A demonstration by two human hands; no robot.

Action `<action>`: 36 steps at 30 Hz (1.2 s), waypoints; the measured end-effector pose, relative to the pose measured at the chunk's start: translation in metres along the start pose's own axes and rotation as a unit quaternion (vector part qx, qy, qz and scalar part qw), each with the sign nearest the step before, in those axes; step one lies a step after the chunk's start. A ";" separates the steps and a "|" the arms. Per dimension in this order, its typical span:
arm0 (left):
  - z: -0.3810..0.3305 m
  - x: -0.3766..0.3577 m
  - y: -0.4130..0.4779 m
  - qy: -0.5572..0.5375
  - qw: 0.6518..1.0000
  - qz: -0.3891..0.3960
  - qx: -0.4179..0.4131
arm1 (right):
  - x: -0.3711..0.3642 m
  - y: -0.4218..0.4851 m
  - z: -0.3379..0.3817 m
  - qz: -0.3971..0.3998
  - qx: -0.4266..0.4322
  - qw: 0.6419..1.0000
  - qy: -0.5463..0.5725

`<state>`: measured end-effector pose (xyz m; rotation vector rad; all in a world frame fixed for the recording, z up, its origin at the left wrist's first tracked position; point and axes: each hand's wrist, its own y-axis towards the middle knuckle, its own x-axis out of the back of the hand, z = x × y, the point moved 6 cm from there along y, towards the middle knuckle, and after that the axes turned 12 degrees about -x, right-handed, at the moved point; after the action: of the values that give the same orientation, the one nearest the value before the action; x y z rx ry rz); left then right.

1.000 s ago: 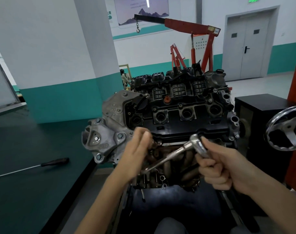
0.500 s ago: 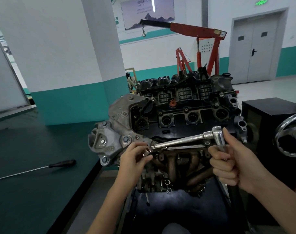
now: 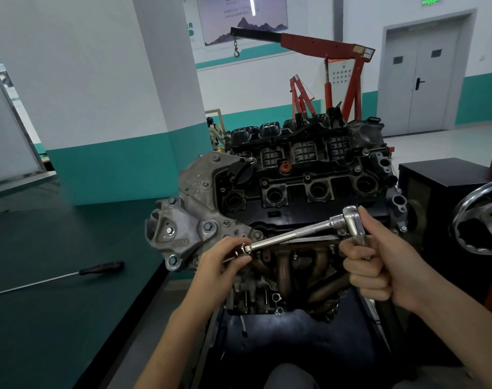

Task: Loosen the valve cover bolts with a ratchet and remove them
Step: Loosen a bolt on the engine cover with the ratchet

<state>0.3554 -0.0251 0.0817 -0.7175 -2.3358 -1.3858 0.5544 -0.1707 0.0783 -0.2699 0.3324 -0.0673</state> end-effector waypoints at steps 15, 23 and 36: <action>-0.001 -0.013 -0.007 0.013 0.983 0.181 -0.026 | 0.006 -0.001 0.011 -0.038 -0.036 0.995 -0.081; 0.002 -0.017 -0.014 0.022 0.984 0.177 0.003 | 0.004 0.003 0.000 -0.022 -0.047 0.997 -0.064; 0.004 -0.018 -0.013 0.210 0.976 0.056 0.024 | -0.007 0.000 -0.001 -0.048 -0.048 0.994 -0.084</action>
<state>0.3622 -0.0312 0.0612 -0.4769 -1.9600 -1.2815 0.5478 -0.1697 0.0797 -0.3844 0.1563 -0.1226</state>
